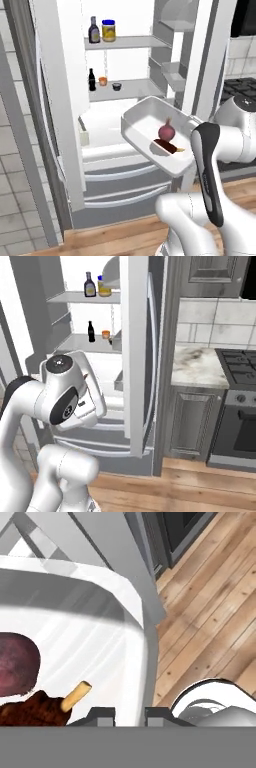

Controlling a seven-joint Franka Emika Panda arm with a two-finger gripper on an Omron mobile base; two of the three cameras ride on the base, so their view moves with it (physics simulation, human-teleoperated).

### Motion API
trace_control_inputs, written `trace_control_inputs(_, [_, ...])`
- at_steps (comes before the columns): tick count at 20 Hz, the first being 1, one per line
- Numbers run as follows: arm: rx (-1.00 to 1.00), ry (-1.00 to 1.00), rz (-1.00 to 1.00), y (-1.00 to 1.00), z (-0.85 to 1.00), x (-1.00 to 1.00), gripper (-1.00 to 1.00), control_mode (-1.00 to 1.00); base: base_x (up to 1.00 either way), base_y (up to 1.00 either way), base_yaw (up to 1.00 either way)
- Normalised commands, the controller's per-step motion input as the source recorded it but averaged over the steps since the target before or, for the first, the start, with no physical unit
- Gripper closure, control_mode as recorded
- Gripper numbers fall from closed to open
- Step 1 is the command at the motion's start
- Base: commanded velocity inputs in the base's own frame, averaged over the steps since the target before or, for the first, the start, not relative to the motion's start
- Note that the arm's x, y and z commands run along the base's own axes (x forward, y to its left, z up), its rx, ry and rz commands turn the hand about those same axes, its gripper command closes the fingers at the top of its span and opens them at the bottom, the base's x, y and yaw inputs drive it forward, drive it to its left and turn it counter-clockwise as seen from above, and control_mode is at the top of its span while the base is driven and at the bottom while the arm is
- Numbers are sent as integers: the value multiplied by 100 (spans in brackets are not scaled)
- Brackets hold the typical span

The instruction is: Place the tupperware on the second highest shelf of the fridge. Make space for the tupperware among the existing items by rearranging them on the shelves if needed. Close the fridge door when finished.

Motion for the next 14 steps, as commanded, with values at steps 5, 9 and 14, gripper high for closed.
trace_control_inputs(5, [0, 0, 0, 0, 0, 0, 100, 100, 48, 65, -21])
trace_control_inputs(9, [0, 0, 0, 0, 0, 0, 100, 100, 67, 27, -15])
trace_control_inputs(14, [0, 0, 0, 0, 0, 0, 100, 100, 57, -5, -10])
